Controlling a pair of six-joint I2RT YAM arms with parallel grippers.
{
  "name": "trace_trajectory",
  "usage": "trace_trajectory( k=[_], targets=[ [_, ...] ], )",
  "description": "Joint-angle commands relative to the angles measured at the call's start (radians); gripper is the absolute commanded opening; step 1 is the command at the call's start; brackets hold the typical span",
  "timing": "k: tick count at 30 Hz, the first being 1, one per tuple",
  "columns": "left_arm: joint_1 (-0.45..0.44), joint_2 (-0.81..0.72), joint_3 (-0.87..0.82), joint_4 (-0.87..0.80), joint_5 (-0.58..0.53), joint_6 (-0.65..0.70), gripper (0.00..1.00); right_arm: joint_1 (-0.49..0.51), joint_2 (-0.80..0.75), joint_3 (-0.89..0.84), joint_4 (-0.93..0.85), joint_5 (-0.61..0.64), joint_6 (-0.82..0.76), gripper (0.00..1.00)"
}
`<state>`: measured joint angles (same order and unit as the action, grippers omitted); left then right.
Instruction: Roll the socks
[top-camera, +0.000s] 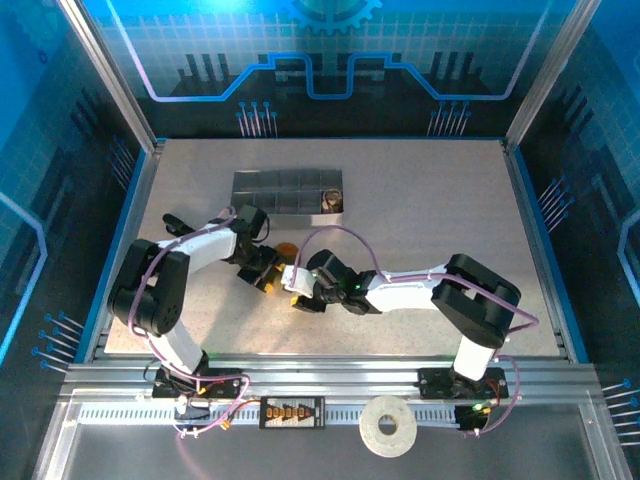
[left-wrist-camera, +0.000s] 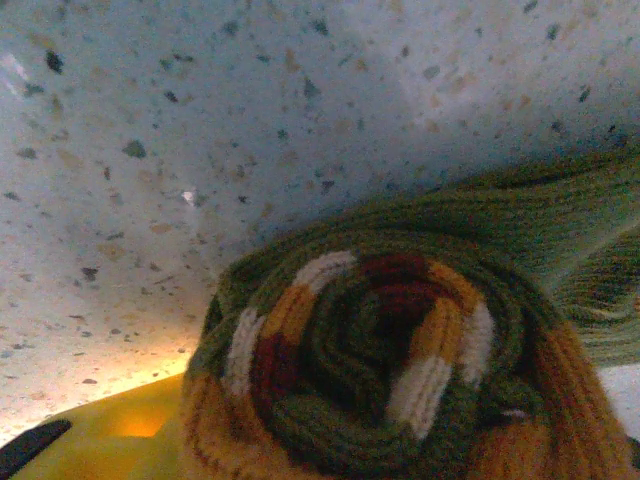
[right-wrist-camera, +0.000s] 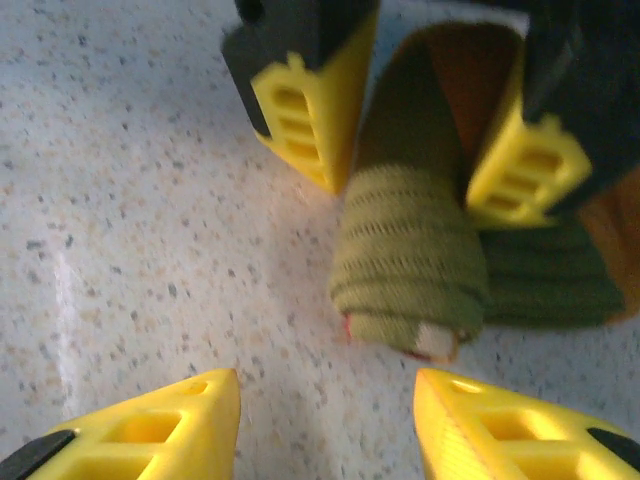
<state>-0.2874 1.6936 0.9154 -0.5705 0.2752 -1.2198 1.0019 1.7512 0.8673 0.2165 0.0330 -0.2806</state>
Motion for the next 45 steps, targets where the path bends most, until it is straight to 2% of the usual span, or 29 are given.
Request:
trace_trajectory(
  k=[1, 5, 9, 22, 29, 32, 35, 37, 41, 45],
  targets=[
    [-0.006, 0.086, -0.069, -0.239, -0.136, 0.01, 0.48, 0.028, 0.06, 0.073, -0.006, 0.071, -0.036, 0.49],
    [-0.004, 0.083, -0.072, -0.239, -0.136, 0.012, 0.45, 0.032, 0.115, 0.122, 0.005, 0.152, -0.028, 0.49],
    [0.001, 0.081, -0.082, -0.231, -0.133, 0.012, 0.42, 0.035, 0.137, 0.14, -0.003, 0.179, -0.044, 0.48],
    [0.008, 0.074, -0.082, -0.213, -0.131, 0.021, 0.36, 0.039, 0.191, 0.177, 0.025, 0.232, -0.099, 0.48],
    [0.013, 0.068, -0.085, -0.203, -0.127, 0.019, 0.34, 0.038, 0.237, 0.197, 0.016, 0.212, -0.111, 0.46],
    [0.016, 0.064, -0.082, -0.201, -0.118, 0.024, 0.34, 0.038, 0.26, 0.209, 0.008, 0.208, -0.095, 0.41],
    [0.023, 0.041, -0.087, -0.19, -0.101, 0.026, 0.35, 0.037, 0.286, 0.222, -0.013, 0.219, -0.072, 0.23],
    [0.03, 0.009, -0.094, -0.181, -0.081, 0.022, 0.38, 0.034, 0.298, 0.222, -0.029, 0.219, -0.057, 0.12],
    [0.053, -0.083, -0.11, -0.176, -0.032, 0.009, 0.49, 0.015, 0.316, 0.214, -0.091, 0.181, -0.002, 0.0],
    [0.096, -0.174, -0.121, -0.177, 0.006, -0.014, 0.6, -0.012, 0.329, 0.207, -0.154, 0.094, 0.042, 0.0]
  ],
)
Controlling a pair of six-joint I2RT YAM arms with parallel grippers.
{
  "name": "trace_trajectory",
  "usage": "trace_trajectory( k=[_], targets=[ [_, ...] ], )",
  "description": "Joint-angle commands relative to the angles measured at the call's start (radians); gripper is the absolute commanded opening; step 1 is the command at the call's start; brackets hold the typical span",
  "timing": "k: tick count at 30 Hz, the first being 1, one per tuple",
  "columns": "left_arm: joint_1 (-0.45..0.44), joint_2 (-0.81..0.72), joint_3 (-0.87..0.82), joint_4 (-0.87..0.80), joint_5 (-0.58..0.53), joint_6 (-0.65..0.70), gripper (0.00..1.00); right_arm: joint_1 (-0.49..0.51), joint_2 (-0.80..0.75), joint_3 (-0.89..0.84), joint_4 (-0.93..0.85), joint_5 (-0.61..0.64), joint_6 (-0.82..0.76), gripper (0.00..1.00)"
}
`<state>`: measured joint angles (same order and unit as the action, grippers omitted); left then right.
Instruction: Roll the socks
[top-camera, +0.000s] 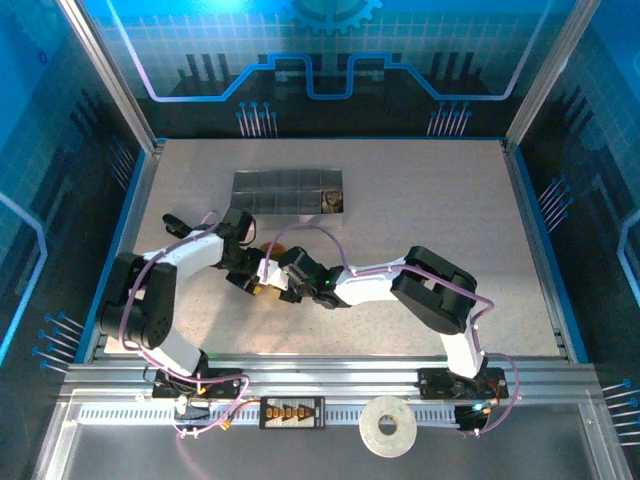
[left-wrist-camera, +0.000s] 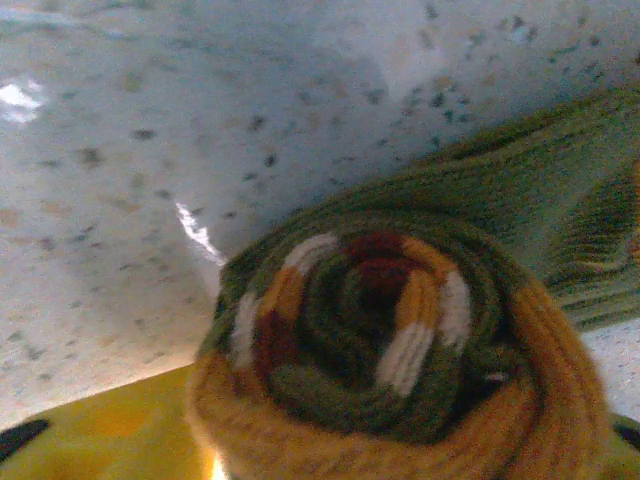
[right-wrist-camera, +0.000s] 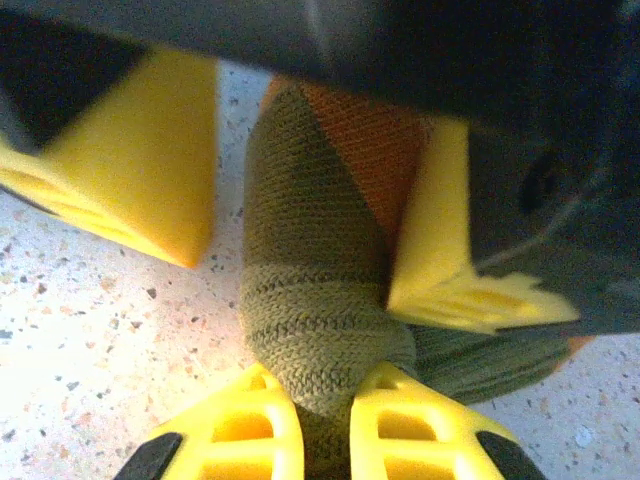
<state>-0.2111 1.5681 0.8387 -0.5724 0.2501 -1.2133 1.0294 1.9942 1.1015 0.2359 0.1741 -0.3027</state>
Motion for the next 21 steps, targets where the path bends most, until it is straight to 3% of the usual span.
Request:
trace_trajectory(
  k=[1, 5, 10, 16, 21],
  targets=[
    [0.031, -0.068, -0.044, -0.17, 0.037, -0.027, 0.63, -0.044, 0.088, -0.027, -0.187, -0.064, 0.07, 0.0],
    [0.078, -0.136, -0.028, -0.149, 0.057, -0.045, 0.72, -0.064, 0.108, -0.015, -0.242, -0.14, 0.108, 0.0],
    [0.113, -0.198, -0.02, -0.144, 0.06, -0.055, 0.75, -0.096, 0.152, 0.025, -0.311, -0.225, 0.172, 0.0],
    [0.115, -0.238, -0.061, -0.146, 0.079, -0.04, 0.74, -0.129, 0.204, 0.086, -0.386, -0.327, 0.227, 0.0],
    [0.113, -0.273, -0.093, -0.039, 0.084, -0.04, 0.71, -0.168, 0.261, 0.166, -0.487, -0.421, 0.29, 0.0]
  ],
)
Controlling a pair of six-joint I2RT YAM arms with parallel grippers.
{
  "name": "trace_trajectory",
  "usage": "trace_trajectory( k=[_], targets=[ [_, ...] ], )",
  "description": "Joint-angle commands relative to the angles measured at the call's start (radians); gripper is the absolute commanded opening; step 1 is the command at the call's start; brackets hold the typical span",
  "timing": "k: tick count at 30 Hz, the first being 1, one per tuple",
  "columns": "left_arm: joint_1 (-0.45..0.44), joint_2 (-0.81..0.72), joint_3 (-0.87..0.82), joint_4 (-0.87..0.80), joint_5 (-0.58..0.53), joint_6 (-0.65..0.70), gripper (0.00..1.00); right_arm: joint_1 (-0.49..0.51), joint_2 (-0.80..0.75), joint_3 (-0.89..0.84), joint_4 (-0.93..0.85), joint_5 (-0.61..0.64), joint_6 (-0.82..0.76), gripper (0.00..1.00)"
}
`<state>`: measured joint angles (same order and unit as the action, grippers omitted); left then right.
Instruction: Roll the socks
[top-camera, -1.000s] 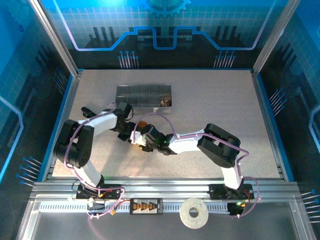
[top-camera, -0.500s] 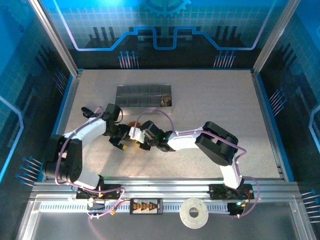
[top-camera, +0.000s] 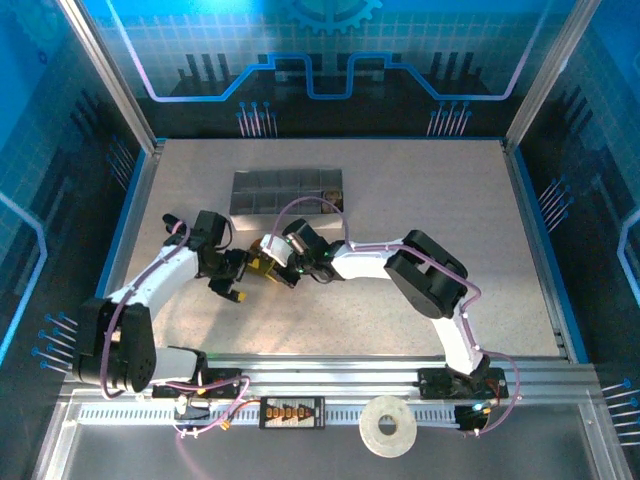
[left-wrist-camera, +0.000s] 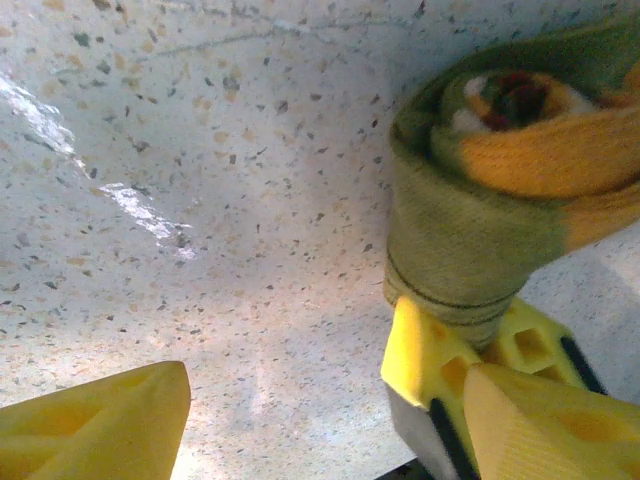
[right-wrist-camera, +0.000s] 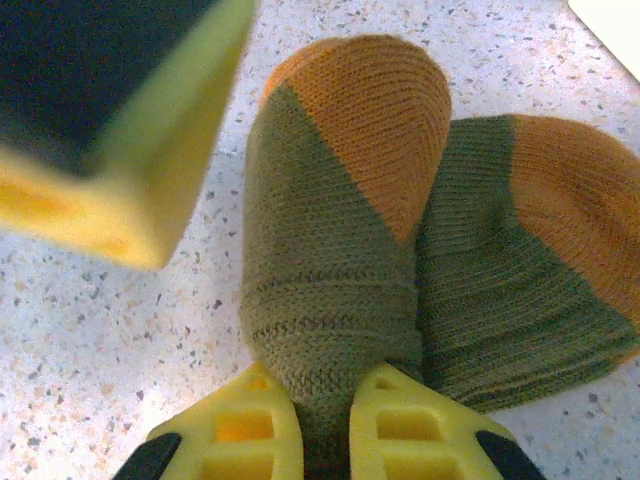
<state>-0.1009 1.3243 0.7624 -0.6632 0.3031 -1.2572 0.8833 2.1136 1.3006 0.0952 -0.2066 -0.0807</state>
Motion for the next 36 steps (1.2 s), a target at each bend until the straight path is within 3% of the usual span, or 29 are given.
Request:
trace_trajectory(
  k=[1, 8, 17, 22, 30, 36],
  targets=[
    [0.003, -0.027, -0.018, 0.074, 0.031, 0.005, 0.71, -0.028, 0.151, -0.018, -0.363, -0.054, 0.076, 0.0],
    [0.003, 0.05, -0.008, 0.186, -0.014, 0.045, 0.7, -0.042, 0.183, 0.042, -0.428, -0.108, 0.106, 0.0],
    [-0.005, 0.124, -0.062, 0.276, -0.067, 0.043, 0.58, -0.053, 0.207, 0.099, -0.482, -0.186, 0.164, 0.0],
    [-0.033, 0.212, -0.032, 0.179, -0.121, 0.037, 0.53, -0.064, 0.247, 0.126, -0.51, -0.239, 0.212, 0.0],
    [-0.08, 0.299, -0.047, 0.182, -0.16, -0.025, 0.62, -0.063, 0.233, 0.123, -0.524, -0.278, 0.225, 0.0],
    [-0.093, 0.37, -0.018, 0.121, -0.207, -0.036, 0.53, -0.065, 0.241, 0.139, -0.535, -0.311, 0.251, 0.0]
  ],
)
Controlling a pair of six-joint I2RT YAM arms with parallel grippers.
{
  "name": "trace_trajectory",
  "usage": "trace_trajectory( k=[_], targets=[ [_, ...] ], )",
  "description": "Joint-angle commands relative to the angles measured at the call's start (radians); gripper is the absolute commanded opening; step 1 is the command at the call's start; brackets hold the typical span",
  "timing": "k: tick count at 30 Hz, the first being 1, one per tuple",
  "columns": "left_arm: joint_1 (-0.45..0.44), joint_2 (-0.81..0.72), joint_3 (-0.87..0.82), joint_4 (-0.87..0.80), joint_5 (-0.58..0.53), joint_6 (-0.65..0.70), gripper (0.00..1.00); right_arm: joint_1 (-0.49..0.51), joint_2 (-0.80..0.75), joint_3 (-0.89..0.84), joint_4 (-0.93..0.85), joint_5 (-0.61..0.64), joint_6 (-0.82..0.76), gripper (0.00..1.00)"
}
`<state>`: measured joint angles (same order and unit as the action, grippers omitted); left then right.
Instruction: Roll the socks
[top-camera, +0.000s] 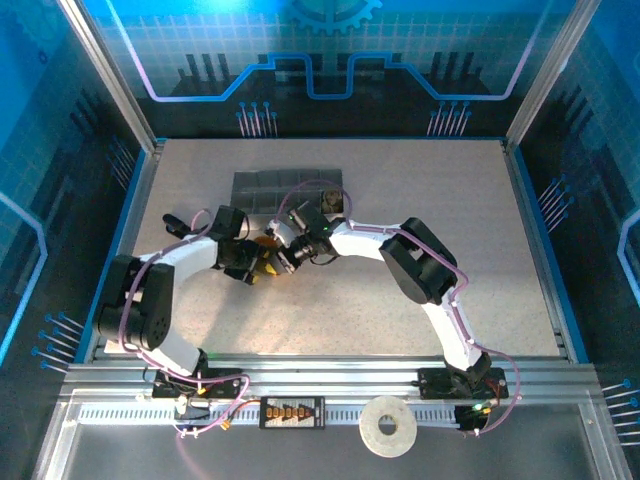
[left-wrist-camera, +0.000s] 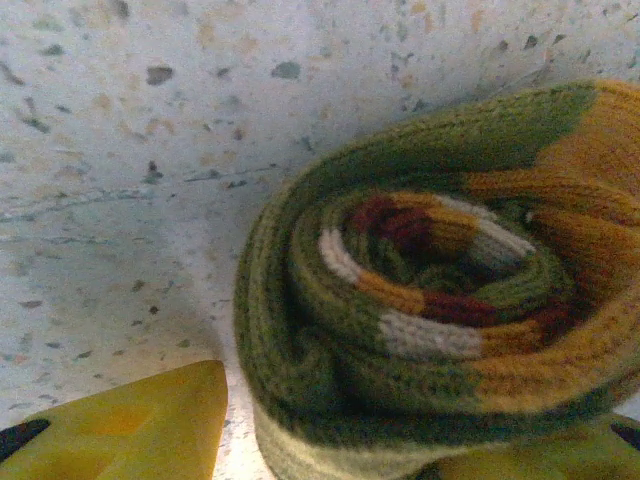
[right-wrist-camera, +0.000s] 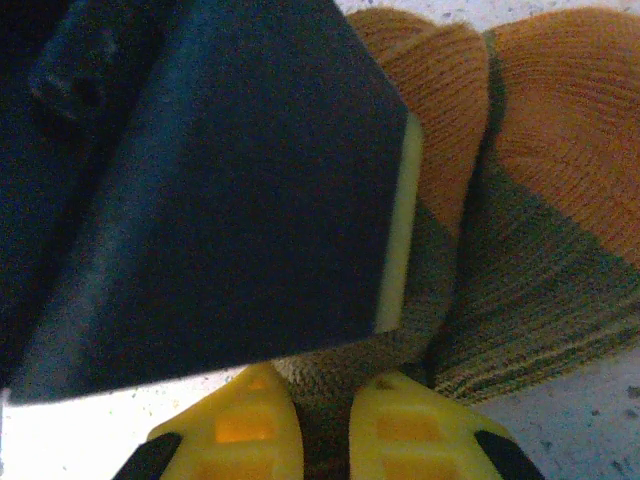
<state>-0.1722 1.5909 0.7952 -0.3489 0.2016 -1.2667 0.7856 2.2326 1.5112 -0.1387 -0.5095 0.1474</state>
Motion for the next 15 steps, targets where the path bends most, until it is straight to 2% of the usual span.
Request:
trace_trajectory(
  k=[1, 3, 7, 9, 13, 15],
  targets=[
    [-0.025, 0.12, -0.04, -0.213, -0.111, -0.021, 0.51, 0.032, 0.122, -0.073, -0.3, -0.013, 0.029, 0.0],
    [-0.045, 0.154, -0.008, -0.273, -0.131, -0.01, 0.46, 0.032, 0.117, -0.074, -0.297, -0.02, 0.038, 0.0],
    [-0.095, 0.222, 0.015, -0.365, -0.125, -0.004, 0.3, 0.037, 0.071, -0.097, -0.266, 0.016, 0.02, 0.0],
    [-0.102, 0.228, -0.021, -0.363, -0.102, -0.021, 0.2, 0.049, 0.011, -0.152, -0.198, 0.056, -0.014, 0.07],
    [-0.103, 0.204, -0.093, -0.346, -0.07, -0.023, 0.0, 0.078, -0.203, -0.37, 0.09, 0.164, -0.109, 0.28],
    [-0.105, 0.196, -0.114, -0.36, -0.059, -0.016, 0.0, 0.097, -0.321, -0.495, 0.241, 0.242, -0.174, 0.36]
  ],
)
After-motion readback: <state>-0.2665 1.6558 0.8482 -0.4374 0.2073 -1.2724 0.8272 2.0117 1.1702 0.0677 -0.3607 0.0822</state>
